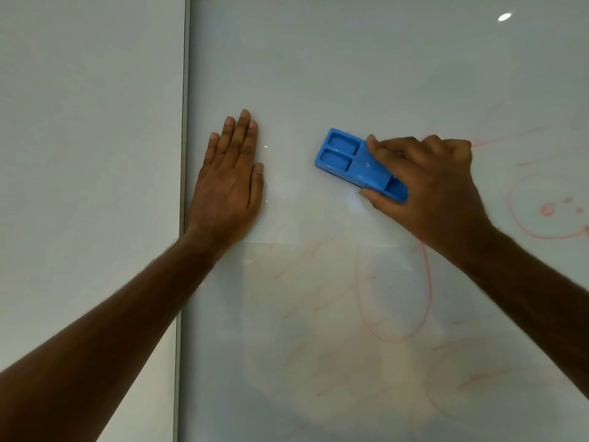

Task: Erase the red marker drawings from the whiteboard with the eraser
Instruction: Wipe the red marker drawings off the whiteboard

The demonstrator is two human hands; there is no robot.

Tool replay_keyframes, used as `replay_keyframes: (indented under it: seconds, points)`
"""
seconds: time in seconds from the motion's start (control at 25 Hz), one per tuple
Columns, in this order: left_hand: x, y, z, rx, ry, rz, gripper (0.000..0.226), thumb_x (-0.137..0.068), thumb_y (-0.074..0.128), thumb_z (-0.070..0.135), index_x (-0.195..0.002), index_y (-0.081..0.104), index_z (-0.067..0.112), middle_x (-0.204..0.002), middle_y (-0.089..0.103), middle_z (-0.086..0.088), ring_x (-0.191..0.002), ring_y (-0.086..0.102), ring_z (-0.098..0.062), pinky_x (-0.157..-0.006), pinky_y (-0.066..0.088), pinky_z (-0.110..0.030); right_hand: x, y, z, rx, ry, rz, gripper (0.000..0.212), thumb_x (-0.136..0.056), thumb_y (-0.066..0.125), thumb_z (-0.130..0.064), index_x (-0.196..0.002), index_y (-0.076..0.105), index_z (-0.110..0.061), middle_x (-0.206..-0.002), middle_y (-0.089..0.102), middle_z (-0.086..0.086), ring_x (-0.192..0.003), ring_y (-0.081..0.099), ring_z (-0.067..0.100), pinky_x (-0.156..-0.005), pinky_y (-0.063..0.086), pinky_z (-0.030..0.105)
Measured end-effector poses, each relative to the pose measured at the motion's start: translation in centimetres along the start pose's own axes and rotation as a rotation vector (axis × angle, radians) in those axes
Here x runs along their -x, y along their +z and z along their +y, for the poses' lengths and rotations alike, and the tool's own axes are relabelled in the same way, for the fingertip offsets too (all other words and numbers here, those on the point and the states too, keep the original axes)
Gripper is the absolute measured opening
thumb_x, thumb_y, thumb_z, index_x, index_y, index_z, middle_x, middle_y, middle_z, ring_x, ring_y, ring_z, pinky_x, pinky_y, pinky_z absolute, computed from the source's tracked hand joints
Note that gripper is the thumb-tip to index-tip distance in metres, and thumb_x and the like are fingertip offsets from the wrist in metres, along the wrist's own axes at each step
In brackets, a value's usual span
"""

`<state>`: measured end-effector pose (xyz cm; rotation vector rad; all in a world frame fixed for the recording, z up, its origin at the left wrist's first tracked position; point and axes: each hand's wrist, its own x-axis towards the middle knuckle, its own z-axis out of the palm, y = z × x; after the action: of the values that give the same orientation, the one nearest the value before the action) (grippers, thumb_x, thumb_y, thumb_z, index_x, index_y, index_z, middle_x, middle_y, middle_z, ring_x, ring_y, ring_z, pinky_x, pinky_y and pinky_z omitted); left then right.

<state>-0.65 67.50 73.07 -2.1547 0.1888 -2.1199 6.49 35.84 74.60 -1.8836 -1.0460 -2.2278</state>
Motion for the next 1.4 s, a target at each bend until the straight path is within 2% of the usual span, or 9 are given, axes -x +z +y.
replay_keyframes:
  seconds: [0.12, 0.28, 0.44, 0.6, 0.76, 0.96, 1.12, 1.28, 1.4]
  points:
    - [0.0, -0.1, -0.2, 0.024, -0.004, 0.004, 0.061, -0.115, 0.033, 0.025, -0.171, 0.027, 0.003, -0.18, 0.023, -0.013, -0.169, 0.017, -0.029, -0.139, 0.007, -0.04, -0.7, 1.3, -3.5, -0.067, -0.012, 0.019, 0.065, -0.096, 0.062, -0.056, -0.149, 0.054, -0.021, -0.131, 0.065, 0.0, -0.102, 0.06, 0.031, -0.092, 0.035, 0.049]
    - [0.2, -0.2, -0.5, 0.036, -0.001, -0.004, 0.06, -0.115, 0.037, 0.023, -0.171, 0.029, 0.004, -0.18, 0.025, -0.012, -0.169, 0.018, -0.028, -0.139, 0.009, -0.039, 3.7, 1.8, -7.8, -0.098, -0.206, 0.01, 0.057, -0.098, 0.063, -0.047, -0.147, 0.056, -0.019, -0.13, 0.067, 0.0, -0.093, 0.061, 0.028, -0.091, 0.039, 0.049]
    - [0.1, -0.1, -0.3, 0.022, 0.008, 0.011, 0.06, -0.114, 0.038, 0.023, -0.17, 0.03, 0.003, -0.179, 0.026, -0.013, -0.168, 0.02, -0.03, -0.138, 0.01, -0.04, 6.9, 0.4, -5.3, -0.034, -0.317, -0.019, 0.05, -0.101, 0.058, -0.044, -0.144, 0.059, -0.019, -0.131, 0.068, -0.002, -0.087, 0.063, 0.026, -0.091, 0.041, 0.05]
    - [0.2, -0.2, -0.1, 0.026, 0.003, 0.01, 0.061, -0.114, 0.036, 0.024, -0.171, 0.029, 0.003, -0.18, 0.025, -0.012, -0.169, 0.018, -0.029, -0.139, 0.008, -0.039, 4.9, -0.7, -1.0, 0.033, -0.183, 0.02, 0.055, -0.098, 0.064, -0.048, -0.145, 0.06, -0.02, -0.126, 0.07, -0.002, -0.089, 0.065, 0.029, -0.091, 0.04, 0.051]
    - [0.2, -0.2, -0.2, 0.042, 0.005, 0.024, 0.059, -0.114, 0.036, 0.023, -0.169, 0.032, 0.002, -0.179, 0.028, -0.013, -0.168, 0.021, -0.03, -0.138, 0.014, -0.043, 1.9, 0.2, -3.3, -0.054, -0.026, 0.044, 0.059, -0.094, 0.067, -0.051, -0.144, 0.06, -0.021, -0.125, 0.068, -0.002, -0.093, 0.062, 0.029, -0.091, 0.038, 0.05]
    - [0.3, -0.3, -0.5, 0.048, 0.003, 0.02, 0.058, -0.115, 0.037, 0.023, -0.17, 0.033, 0.004, -0.179, 0.029, -0.011, -0.168, 0.022, -0.027, -0.138, 0.016, -0.042, 4.3, 1.7, -9.9, -0.11, -0.212, 0.002, 0.056, -0.093, 0.065, -0.044, -0.143, 0.059, -0.02, -0.127, 0.067, -0.002, -0.091, 0.062, 0.026, -0.09, 0.04, 0.048]
    - [0.5, -0.3, -0.5, 0.027, 0.014, 0.034, 0.058, -0.115, 0.037, 0.022, -0.169, 0.033, 0.003, -0.178, 0.03, -0.012, -0.168, 0.024, -0.028, -0.138, 0.016, -0.043, 6.7, 0.8, -8.1, -0.074, -0.331, -0.028, 0.052, -0.094, 0.061, -0.041, -0.143, 0.058, -0.022, -0.13, 0.068, -0.005, -0.087, 0.062, 0.022, -0.09, 0.04, 0.047]
    - [0.4, -0.1, -0.2, 0.013, 0.012, 0.055, 0.058, -0.114, 0.035, 0.022, -0.168, 0.036, 0.002, -0.177, 0.032, -0.013, -0.167, 0.025, -0.029, -0.138, 0.012, -0.038, 5.1, -0.2, -3.3, 0.002, -0.206, 0.015, 0.053, -0.095, 0.063, -0.045, -0.143, 0.061, -0.022, -0.128, 0.069, -0.005, -0.091, 0.063, 0.026, -0.093, 0.036, 0.048]
    - [0.4, -0.2, -0.2, 0.021, 0.007, 0.058, 0.058, -0.114, 0.035, 0.021, -0.168, 0.036, 0.002, -0.177, 0.032, -0.013, -0.166, 0.026, -0.03, -0.137, 0.01, -0.035, 3.3, 0.2, -3.6, -0.019, -0.072, 0.053, 0.055, -0.096, 0.065, -0.047, -0.143, 0.061, -0.021, -0.125, 0.069, -0.003, -0.092, 0.061, 0.026, -0.092, 0.037, 0.049]
